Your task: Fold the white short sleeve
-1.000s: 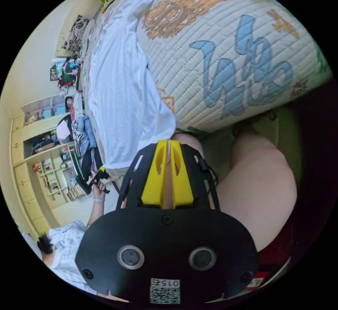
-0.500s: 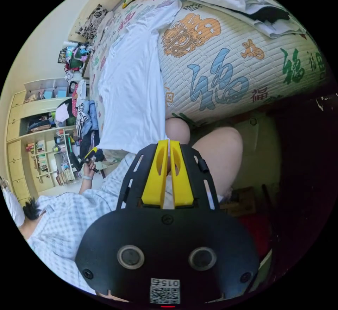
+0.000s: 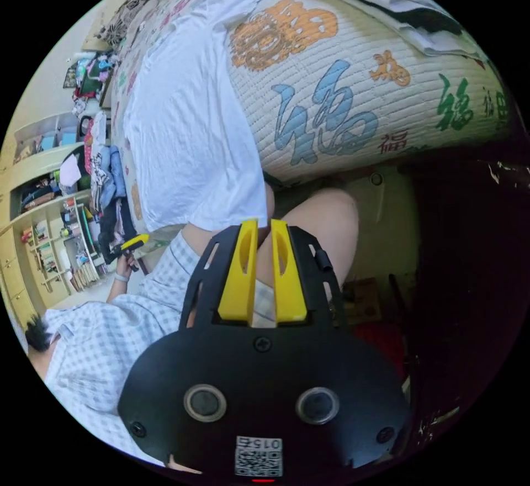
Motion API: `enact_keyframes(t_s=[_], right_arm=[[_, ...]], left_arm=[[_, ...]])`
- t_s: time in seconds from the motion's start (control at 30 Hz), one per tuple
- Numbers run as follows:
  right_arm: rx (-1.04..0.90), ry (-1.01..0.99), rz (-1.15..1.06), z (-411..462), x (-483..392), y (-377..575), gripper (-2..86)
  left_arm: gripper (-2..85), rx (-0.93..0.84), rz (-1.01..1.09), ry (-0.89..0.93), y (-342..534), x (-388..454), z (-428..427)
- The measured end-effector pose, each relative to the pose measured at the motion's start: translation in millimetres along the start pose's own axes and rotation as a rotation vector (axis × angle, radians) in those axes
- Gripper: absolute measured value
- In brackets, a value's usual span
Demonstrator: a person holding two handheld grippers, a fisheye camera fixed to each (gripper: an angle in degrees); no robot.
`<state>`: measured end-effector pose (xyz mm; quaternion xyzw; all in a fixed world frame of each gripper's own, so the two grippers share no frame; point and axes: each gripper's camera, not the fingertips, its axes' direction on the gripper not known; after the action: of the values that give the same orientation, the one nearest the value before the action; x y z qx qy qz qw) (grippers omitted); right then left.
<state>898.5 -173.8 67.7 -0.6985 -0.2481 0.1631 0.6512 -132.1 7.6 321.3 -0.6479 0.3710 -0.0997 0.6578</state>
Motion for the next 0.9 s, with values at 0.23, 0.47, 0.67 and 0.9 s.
enact_keyframes(t_s=[0.23, 0.47, 0.67, 0.9], right_arm=[[0.285, -0.145, -0.063, -59, -19, -58, 5.3], [0.412, -0.22, -0.083, -65, -47, -150, 6.5], [0.428, -0.299, -0.017, -65, -54, -198, 7.3], [0.404, -0.307, -0.049, -63, -72, -219, 1.5]], left_arm=[[6.1, 0.392, 0.289, 0.041, -184, 86, -57], [7.7, 0.307, 0.625, 0.073, -434, 244, 0], [7.6, 0.088, 0.68, -0.042, -570, 344, 91], [1.2, 0.042, 0.653, -0.127, -628, 374, 142]])
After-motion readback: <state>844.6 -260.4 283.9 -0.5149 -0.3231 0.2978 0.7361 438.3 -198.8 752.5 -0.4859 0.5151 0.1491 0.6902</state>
